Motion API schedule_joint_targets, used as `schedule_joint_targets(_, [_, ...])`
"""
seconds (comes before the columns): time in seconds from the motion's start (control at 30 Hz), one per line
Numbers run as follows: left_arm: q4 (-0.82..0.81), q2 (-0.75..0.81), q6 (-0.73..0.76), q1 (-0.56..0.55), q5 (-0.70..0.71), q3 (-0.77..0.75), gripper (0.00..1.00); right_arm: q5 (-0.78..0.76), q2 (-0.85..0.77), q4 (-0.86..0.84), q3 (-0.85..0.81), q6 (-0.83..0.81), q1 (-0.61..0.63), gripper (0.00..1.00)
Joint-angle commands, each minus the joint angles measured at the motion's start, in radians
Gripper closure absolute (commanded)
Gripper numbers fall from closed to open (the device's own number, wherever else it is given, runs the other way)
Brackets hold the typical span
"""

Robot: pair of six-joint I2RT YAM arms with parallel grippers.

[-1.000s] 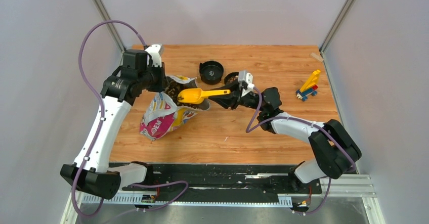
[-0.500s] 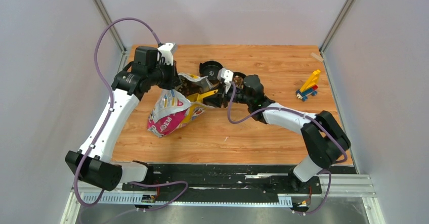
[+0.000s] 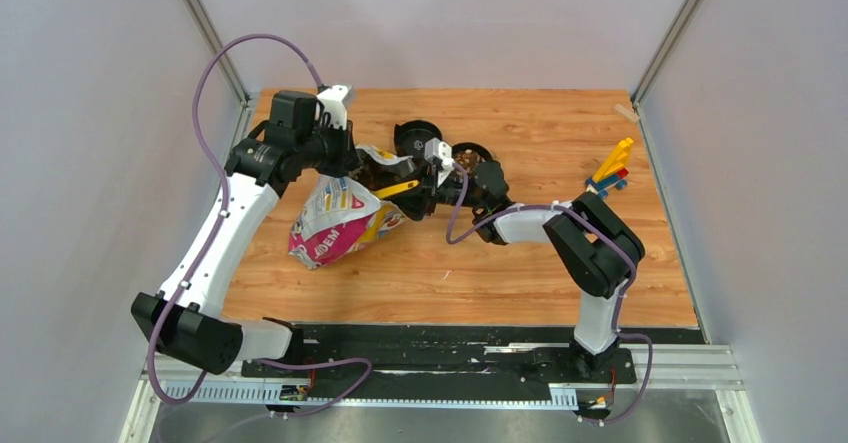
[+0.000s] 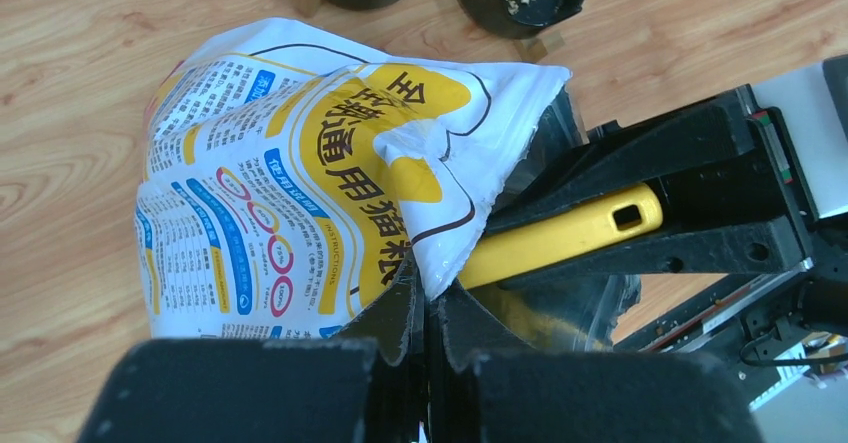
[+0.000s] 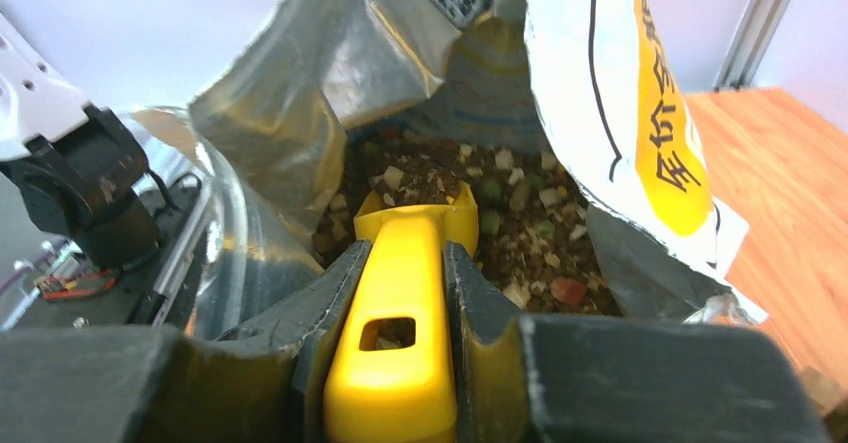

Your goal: Serve the pet food

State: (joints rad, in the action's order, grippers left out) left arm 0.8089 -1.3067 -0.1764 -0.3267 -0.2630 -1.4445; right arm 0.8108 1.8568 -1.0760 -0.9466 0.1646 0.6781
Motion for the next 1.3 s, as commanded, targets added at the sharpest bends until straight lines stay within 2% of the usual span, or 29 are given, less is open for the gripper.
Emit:
schedule_joint_targets(0.0, [-0.127,0.007,-0.001,-0.005,0.010,-0.098,1.00,0.021,0.053,-0.378,0.043,0.217,0.001,1.00])
schedule_joint_targets(0.17, [-0.106,0.017,-0.014,-0.004,0.076,-0.111,1.00,-0.028,0.024,-0.509,0.105,0.274,-0.022,1.00])
schedule_joint_targets(0.4, [-0.078,0.023,-0.036,-0.005,0.200,-0.136,1.00,-0.087,-0.095,-0.522,0.212,0.237,-0.042,1.00])
schedule_joint_targets(0.53, [-0.074,0.026,-0.041,-0.005,0.224,-0.140,1.00,-0.108,-0.151,-0.528,0.251,0.239,-0.059,1.00])
schedule_joint_targets(0.77, [-0.062,0.033,-0.038,-0.005,0.256,-0.149,1.00,-0.125,-0.219,-0.528,0.270,0.243,-0.079,1.00])
schedule_joint_targets(0.97, [-0.042,0.051,-0.037,-0.005,0.367,-0.152,1.00,-0.136,-0.264,-0.527,0.273,0.247,-0.098,1.00])
schedule_joint_targets(1.27, [-0.039,0.069,-0.045,-0.005,0.429,-0.143,1.00,-0.145,-0.318,-0.528,0.275,0.265,-0.123,1.00])
